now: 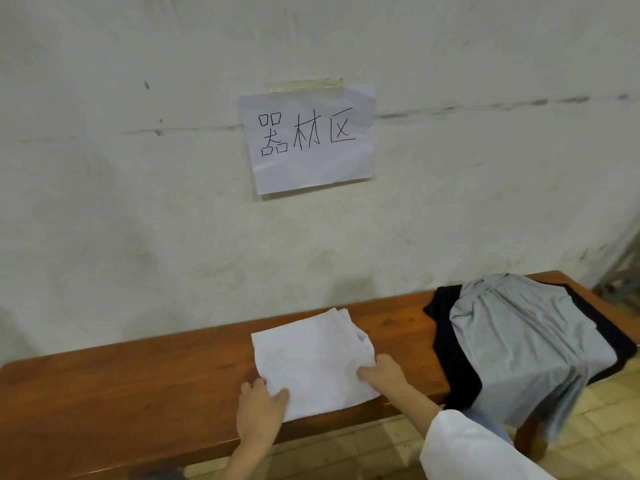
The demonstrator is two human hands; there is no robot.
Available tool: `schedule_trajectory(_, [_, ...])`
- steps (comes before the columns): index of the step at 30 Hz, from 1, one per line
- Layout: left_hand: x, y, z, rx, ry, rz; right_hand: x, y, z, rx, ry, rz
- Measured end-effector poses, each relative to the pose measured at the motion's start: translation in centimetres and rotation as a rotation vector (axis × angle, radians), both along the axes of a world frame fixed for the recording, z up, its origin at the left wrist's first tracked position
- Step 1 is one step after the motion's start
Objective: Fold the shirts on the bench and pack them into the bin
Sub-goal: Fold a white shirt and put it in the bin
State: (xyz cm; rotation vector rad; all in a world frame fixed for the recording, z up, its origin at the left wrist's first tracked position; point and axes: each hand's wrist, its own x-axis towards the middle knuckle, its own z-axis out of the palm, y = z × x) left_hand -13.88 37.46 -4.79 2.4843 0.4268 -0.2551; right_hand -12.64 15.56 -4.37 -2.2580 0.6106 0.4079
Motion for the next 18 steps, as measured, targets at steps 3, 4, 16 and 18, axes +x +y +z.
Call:
schedule_trajectory(3, [0.0,-0.5,0.8,-0.448,-0.012,0.080,-0.2,0.8,0.4,0.046,-0.098,-0.050])
schedule_trajectory(4, [-0.1,-0.5,1.3,-0.568,-0.005,0.134,-0.4,0.9,0.6,0.068,-0.136,-0.060])
schedule_trajectory(16, [-1.0,-8.2,7.0,-0.693,0.004,-0.291,-6.7,-7.8,4.4,0.214,-0.434,-0.203])
schedule_trajectory(18, [-1.9,-12.1,8.2,-0.643,-0.021,-0.408,-9.5,-11.2,4.7,0.253,-0.482,-0.381])
